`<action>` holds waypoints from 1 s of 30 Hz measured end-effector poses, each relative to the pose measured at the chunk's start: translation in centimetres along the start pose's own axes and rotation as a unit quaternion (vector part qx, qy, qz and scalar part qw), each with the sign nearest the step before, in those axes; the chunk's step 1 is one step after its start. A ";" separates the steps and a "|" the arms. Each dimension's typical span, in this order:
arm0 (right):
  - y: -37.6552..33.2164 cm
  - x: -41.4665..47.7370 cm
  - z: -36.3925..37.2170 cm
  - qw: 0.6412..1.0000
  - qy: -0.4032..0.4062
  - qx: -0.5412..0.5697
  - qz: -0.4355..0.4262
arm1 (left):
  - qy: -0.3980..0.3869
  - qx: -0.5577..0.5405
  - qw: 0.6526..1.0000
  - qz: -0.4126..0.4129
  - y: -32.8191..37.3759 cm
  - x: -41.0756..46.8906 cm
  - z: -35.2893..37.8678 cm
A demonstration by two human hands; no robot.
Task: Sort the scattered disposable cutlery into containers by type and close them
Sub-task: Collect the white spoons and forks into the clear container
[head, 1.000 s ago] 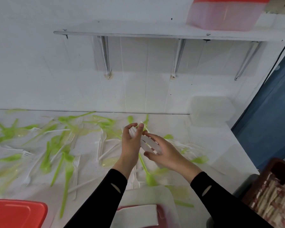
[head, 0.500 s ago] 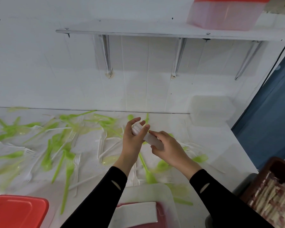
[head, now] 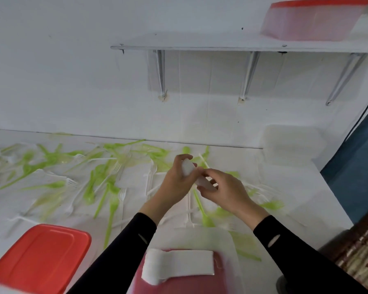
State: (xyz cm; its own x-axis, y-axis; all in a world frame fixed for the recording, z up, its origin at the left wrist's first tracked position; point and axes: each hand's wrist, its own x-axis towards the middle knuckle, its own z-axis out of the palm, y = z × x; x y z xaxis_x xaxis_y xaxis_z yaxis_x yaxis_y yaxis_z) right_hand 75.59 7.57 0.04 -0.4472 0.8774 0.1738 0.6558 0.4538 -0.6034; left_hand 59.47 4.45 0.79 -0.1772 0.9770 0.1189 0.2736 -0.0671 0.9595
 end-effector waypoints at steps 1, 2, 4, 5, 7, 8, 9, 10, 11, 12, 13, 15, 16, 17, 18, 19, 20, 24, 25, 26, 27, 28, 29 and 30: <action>-0.4 -0.1 -0.2 1.000 0.001 -0.012 -0.004 | -0.020 -0.007 1.000 -0.001 0.0 -0.7 -0.9; -0.9 -0.2 -0.5 1.000 0.004 -0.017 -0.008 | -0.036 -0.016 0.999 -0.011 0.1 -1.6 -1.9; -1.7 -0.4 -1.0 1.000 0.013 0.002 -0.014 | -0.042 -0.046 0.996 -0.059 0.0 -3.3 -3.6; -2.1 -0.5 -1.2 0.999 0.013 0.026 -0.017 | -0.036 -0.051 0.994 -0.087 -0.3 -4.2 -4.6; -3.0 -0.7 -1.6 0.997 0.005 0.080 -0.023 | -0.041 -0.007 0.992 -0.120 -1.1 -5.7 -6.2; -3.6 -1.0 -1.7 0.994 -0.011 0.103 -0.028 | -0.051 0.023 0.991 -0.124 -1.8 -6.6 -6.8; -4.3 -1.3 -1.9 0.991 -0.033 0.126 -0.037 | -0.061 0.047 0.990 -0.122 -2.4 -7.2 -7.1; -5.3 -1.7 -2.0 0.985 -0.068 0.154 -0.050 | -0.065 0.067 0.988 -0.122 -3.1 -8.0 -7.5; -6.3 -2.3 -2.1 0.976 -0.110 0.178 -0.061 | -0.063 0.084 0.987 -0.124 -3.9 -8.7 -7.8; -7.1 -2.9 -2.2 0.966 -0.157 0.191 -0.069 | -0.061 0.097 0.986 -0.122 -4.5 -9.1 -7.9; -8.0 -3.5 -2.1 0.957 -0.210 0.187 -0.074 | -0.055 0.111 0.985 -0.119 -5.0 -9.3 -7.9; -8.9 -4.8 -1.0 0.936 -0.315 0.128 -0.089 | -0.031 0.137 0.984 -0.108 -5.5 -9.3 -7.9; -9.1 -5.4 -0.2 0.925 -0.357 0.080 -0.104 | -0.014 0.138 0.984 -0.111 -5.6 -9.3 -7.8; -9.2 -5.9 0.6 0.913 -0.388 0.029 -0.121 | 0.000 0.127 0.985 -0.113 -5.5 -9.2 -7.7; -9.0 -6.4 1.6 0.901 -0.410 -0.022 -0.139 | 0.006 0.114 0.987 -0.115 -5.4 -9.2 -7.5; -9.0 -6.8 2.4 0.890 -0.424 -0.070 -0.152 | 0.009 0.103 0.988 -0.117 -5.1 -9.4 -7.4; -8.8 -7.3 3.2 0.880 -0.432 -0.114 -0.160 | 0.009 0.099 0.988 -0.116 -5.0 -9.5 -7.3; -8.5 -9.2 5.8 0.854 -0.451 -0.179 -0.189 | 0.016 0.111 0.986 -0.122 -5.0 -9.8 -7.4; -8.5 -9.6 6.2 0.852 -0.449 -0.184 -0.194 | 0.018 0.112 0.986 -0.126 -4.9 -9.7 -7.4; -8.4 -9.9 6.5 0.851 -0.450 -0.189 -0.192 | 0.019 0.112 0.985 -0.130 -4.8 -9.7 -7.3; -8.3 -10.1 6.8 0.851 -0.452 -0.190 -0.186 | 0.019 0.112 0.985 -0.131 -4.8 -9.8 -7.3; -8.1 -10.3 6.9 0.851 -0.454 -0.191 -0.180 | 0.018 0.112 0.985 -0.131 -4.8 -9.8 -7.3; -8.0 -10.5 7.1 0.853 -0.452 -0.193 -0.178 | 0.018 0.112 0.985 -0.132 -4.7 -9.8 -7.3; -7.9 -10.6 7.2 0.854 -0.447 -0.198 -0.180 | 0.019 0.112 0.985 -0.132 -4.7 -9.8 -7.3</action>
State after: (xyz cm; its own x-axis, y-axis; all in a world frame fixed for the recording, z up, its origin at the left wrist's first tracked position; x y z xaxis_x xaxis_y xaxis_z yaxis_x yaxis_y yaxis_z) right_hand 70.80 -6.46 -2.64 -0.8324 0.2805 -0.4779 0.4531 0.8410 -0.2956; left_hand 53.07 -6.28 -3.01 -0.3033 0.9461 -0.1138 0.4137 0.2383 0.8787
